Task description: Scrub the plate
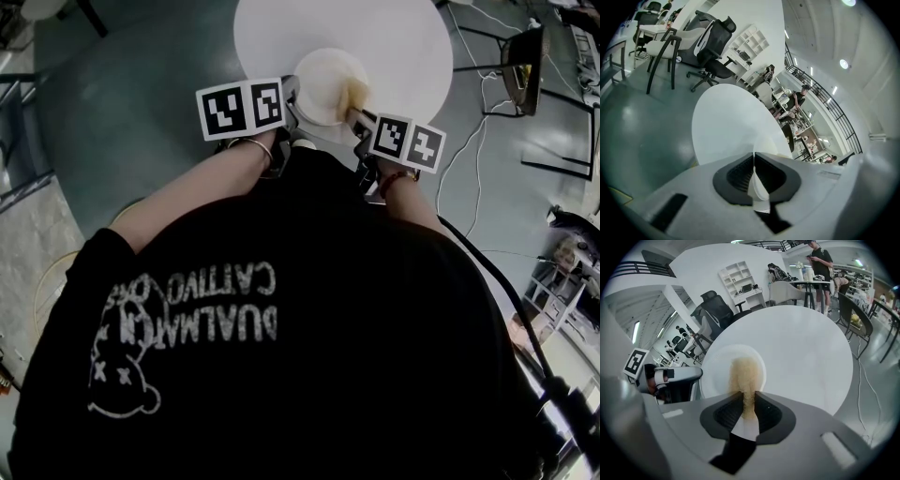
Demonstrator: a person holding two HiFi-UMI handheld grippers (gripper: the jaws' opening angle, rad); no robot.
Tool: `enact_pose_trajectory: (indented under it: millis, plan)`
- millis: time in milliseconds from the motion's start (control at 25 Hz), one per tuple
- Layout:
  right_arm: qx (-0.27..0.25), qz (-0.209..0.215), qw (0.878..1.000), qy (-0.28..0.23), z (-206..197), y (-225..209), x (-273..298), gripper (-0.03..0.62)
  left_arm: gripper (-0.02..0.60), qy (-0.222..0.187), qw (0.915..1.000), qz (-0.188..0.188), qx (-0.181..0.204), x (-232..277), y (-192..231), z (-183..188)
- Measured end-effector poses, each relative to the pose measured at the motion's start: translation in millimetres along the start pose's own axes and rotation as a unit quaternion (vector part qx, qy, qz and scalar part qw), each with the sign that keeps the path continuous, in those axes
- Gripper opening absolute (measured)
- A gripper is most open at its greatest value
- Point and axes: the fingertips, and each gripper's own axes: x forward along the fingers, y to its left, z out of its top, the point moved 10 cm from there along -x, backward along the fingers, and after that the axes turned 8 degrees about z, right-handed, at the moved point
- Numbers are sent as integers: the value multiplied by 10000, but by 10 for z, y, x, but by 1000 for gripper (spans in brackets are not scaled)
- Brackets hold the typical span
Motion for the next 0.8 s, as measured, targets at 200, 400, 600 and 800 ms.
enact_pose_trajectory:
  millis: [200, 400, 600, 800]
  plan:
    - [41, -410, 9991, -60, 23, -117, -97, 81, 14, 11, 10000, 27, -68, 14, 4, -6]
    - [41, -756, 9969, -234, 104, -196, -190, 80, 14, -1, 9996, 34, -288, 40, 31, -20]
    - [209, -350, 9978, -513, 179, -80, -208, 80, 14, -56, 9993, 78, -349, 34, 22, -51]
    - [186, 359, 9987, -325, 158, 164, -85, 80, 14, -146, 9993, 102, -316, 11, -17, -104]
